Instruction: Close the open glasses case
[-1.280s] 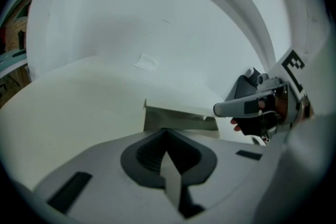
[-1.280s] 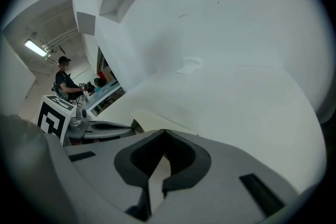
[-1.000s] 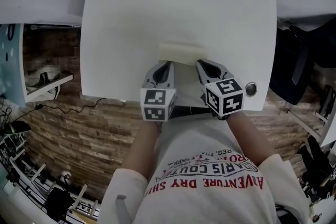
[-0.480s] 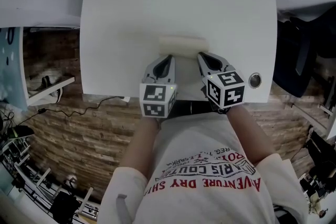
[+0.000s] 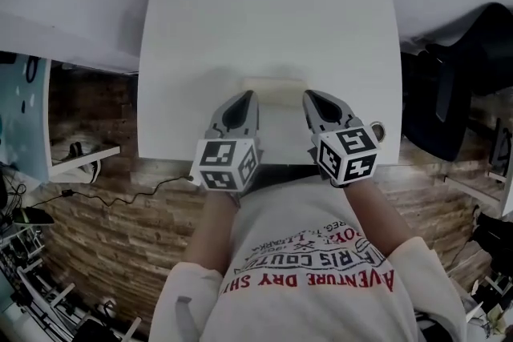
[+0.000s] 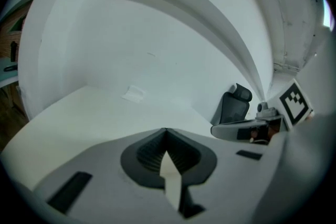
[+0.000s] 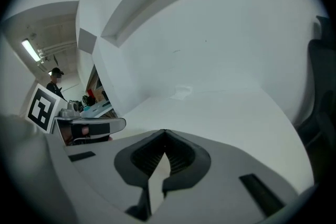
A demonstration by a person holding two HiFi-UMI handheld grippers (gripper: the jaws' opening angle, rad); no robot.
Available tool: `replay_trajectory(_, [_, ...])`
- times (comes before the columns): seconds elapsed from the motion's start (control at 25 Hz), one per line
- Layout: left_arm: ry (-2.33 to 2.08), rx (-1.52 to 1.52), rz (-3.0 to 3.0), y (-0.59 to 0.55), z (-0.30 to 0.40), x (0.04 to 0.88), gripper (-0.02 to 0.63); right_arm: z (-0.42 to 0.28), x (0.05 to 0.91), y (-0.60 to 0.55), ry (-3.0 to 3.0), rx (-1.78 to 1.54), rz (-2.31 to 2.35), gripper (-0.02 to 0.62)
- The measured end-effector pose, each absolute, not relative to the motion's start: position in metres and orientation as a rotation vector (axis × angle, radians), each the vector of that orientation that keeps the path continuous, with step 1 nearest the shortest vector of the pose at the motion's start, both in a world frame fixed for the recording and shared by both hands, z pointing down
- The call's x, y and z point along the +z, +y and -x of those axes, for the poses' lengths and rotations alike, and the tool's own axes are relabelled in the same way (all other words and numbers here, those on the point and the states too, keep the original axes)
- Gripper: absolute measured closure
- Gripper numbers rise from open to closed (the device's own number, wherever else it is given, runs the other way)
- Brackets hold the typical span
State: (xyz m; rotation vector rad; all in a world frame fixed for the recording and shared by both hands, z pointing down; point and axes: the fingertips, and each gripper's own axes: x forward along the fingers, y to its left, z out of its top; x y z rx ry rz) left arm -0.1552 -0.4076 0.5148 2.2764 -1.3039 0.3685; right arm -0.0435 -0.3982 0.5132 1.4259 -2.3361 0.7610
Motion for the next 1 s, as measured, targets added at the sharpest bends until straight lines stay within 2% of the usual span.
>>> replay_trajectory(0.48, [-1.410,0.201,-2.466,-0.400,0.169,0.401,0.609,0.035,0.397,-0.388,-2.563,0.480,-1.626,0.584])
replay_trajectory(1.0, [-1.436,0.134,-2.529,-0.392,0.166,0.368,0.609,0.030,0.384,-0.384,-2.520,0.362,-1.658,0.583])
